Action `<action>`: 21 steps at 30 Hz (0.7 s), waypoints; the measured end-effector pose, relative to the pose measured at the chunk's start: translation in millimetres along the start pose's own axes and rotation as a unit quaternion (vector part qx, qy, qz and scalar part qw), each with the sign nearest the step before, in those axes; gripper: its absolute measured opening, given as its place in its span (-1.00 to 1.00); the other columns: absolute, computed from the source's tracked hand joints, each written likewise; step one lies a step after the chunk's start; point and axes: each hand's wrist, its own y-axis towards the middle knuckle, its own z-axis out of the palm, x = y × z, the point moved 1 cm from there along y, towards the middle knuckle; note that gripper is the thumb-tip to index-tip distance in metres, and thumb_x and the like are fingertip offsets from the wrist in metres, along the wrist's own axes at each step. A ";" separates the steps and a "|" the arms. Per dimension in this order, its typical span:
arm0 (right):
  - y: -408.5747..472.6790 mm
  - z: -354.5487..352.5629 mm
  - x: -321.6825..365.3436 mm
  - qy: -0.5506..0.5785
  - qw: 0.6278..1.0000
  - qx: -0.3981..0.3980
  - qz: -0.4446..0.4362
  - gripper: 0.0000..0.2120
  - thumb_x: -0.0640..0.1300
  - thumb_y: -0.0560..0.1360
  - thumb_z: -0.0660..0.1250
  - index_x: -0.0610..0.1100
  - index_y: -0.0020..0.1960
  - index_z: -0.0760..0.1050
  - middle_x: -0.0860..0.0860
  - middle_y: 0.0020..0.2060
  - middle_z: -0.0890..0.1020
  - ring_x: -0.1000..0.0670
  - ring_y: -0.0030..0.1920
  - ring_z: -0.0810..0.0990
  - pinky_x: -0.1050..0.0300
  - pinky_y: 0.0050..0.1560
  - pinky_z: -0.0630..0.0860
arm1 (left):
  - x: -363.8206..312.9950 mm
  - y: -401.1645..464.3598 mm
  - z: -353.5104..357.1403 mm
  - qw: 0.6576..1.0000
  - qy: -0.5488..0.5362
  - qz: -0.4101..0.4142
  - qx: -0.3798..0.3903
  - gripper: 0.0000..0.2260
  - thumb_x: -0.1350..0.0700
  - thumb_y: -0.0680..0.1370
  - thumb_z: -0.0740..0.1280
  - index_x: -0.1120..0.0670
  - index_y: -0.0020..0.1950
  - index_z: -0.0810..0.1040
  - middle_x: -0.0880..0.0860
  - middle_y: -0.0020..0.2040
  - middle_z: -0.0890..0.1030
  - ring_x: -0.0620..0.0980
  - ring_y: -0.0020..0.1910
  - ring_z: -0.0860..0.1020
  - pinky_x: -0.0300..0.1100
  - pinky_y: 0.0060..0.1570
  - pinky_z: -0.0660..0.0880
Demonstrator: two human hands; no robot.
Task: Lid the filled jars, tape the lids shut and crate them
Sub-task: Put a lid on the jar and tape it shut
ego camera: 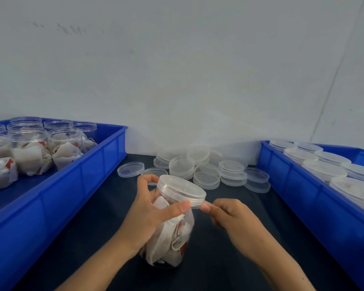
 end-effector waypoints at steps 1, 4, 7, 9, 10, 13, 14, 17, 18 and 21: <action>0.2 1.6 -0.5 0.017 1.000 -0.001 0.000 -0.36 0.50 0.22 0.06 -0.09 -0.23 0.42 0.07 -0.42 0.43 0.07 -0.38 0.34 0.09 -0.28 0.33 | 0.8 -0.1 -0.6 1.000 0.002 0.001 0.001 -0.21 -0.21 0.06 0.54 -0.09 0.18 0.26 -0.14 0.04 0.67 -0.14 0.08 0.62 -0.21 0.06 0.51; 0.1 4.9 -2.9 0.030 0.999 -0.014 0.003 -0.43 0.45 0.31 0.10 -0.06 -0.15 0.44 0.08 -0.37 0.46 0.09 -0.35 0.38 0.12 -0.27 0.37 | 2.3 -1.2 0.1 1.000 0.026 0.013 0.002 -0.27 -0.27 0.10 0.49 -0.12 0.15 0.26 -0.22 0.03 0.65 -0.24 0.08 0.59 -0.34 0.00 0.50; 0.7 8.5 -5.2 0.023 0.999 -0.031 0.008 -0.52 0.34 0.47 0.17 -0.10 -0.15 0.45 0.09 -0.40 0.44 0.13 -0.39 0.35 0.18 -0.31 0.35 | 4.0 -5.1 0.5 0.995 0.080 0.046 -0.049 -0.36 -0.37 0.17 0.41 -0.13 0.14 0.36 -0.27 0.03 0.61 -0.28 0.07 0.57 -0.33 0.00 0.47; 1.3 11.2 -5.2 0.034 0.999 -0.041 0.008 -0.52 0.30 0.50 0.20 -0.15 -0.14 0.45 0.09 -0.41 0.42 0.12 -0.41 0.33 0.20 -0.35 0.33 | 4.3 -9.7 1.5 0.981 0.140 0.093 -0.098 -0.45 -0.42 0.28 0.32 -0.13 0.12 0.46 -0.26 0.01 0.60 -0.27 0.04 0.57 -0.34 -0.04 0.48; 1.3 12.7 -4.6 0.044 0.998 -0.043 0.006 -0.52 0.29 0.50 0.22 -0.17 -0.13 0.45 0.08 -0.41 0.42 0.12 -0.41 0.33 0.21 -0.36 0.32 | 4.4 -12.5 3.5 0.973 0.162 0.112 -0.119 -0.49 -0.42 0.35 0.27 -0.13 0.15 0.49 -0.26 0.02 0.60 -0.27 0.04 0.57 -0.30 -0.02 0.50; 0.1 19.4 -2.1 0.105 0.994 -0.030 -0.001 -0.54 0.21 0.52 0.24 -0.22 -0.08 0.45 0.08 -0.45 0.40 0.12 -0.45 0.30 0.22 -0.41 0.29 | 8.5 -19.3 11.3 0.961 0.189 0.127 -0.159 -0.43 -0.37 0.51 0.09 -0.14 0.46 0.33 -0.20 0.28 0.54 -0.22 0.25 0.50 -0.10 0.22 0.50; -0.8 21.4 -1.2 0.131 0.991 -0.023 0.000 -0.56 0.19 0.53 0.25 -0.24 -0.07 0.45 0.10 -0.48 0.39 0.13 -0.47 0.29 0.23 -0.42 0.28 | 8.7 -20.4 13.2 0.959 0.199 0.122 -0.163 -0.39 -0.37 0.52 0.05 -0.17 0.52 0.21 -0.18 0.38 0.47 -0.20 0.32 0.46 -0.08 0.29 0.46; -2.3 24.3 1.6 0.181 0.983 -0.008 -0.004 -0.53 0.19 0.52 0.24 -0.27 -0.09 0.44 0.14 -0.56 0.38 0.15 -0.51 0.26 0.20 -0.42 0.24 | 4.4 -20.5 14.8 0.961 0.214 0.098 -0.146 -0.17 -0.56 0.28 0.16 -0.32 0.49 0.09 -0.32 0.38 0.39 -0.28 0.30 0.42 -0.20 0.24 0.42; -2.7 24.6 3.2 0.183 0.983 -0.002 -0.008 -0.51 0.22 0.50 0.23 -0.26 -0.11 0.44 0.15 -0.57 0.37 0.15 -0.51 0.26 0.20 -0.42 0.23 | 1.8 -20.2 14.3 0.960 0.219 0.094 -0.148 -0.11 -0.61 0.15 0.21 -0.36 0.43 0.13 -0.39 0.30 0.42 -0.35 0.24 0.44 -0.28 0.16 0.43; -4.7 26.1 7.1 0.177 0.983 0.034 -0.019 -0.41 0.35 0.37 0.16 -0.21 -0.11 0.47 0.13 -0.59 0.38 0.16 -0.53 0.28 0.24 -0.45 0.25 | 2.6 -15.5 10.5 0.959 0.194 0.080 -0.188 -0.19 -0.55 0.01 0.38 -0.34 0.20 0.34 -0.34 0.05 0.57 -0.32 0.08 0.53 -0.18 0.05 0.54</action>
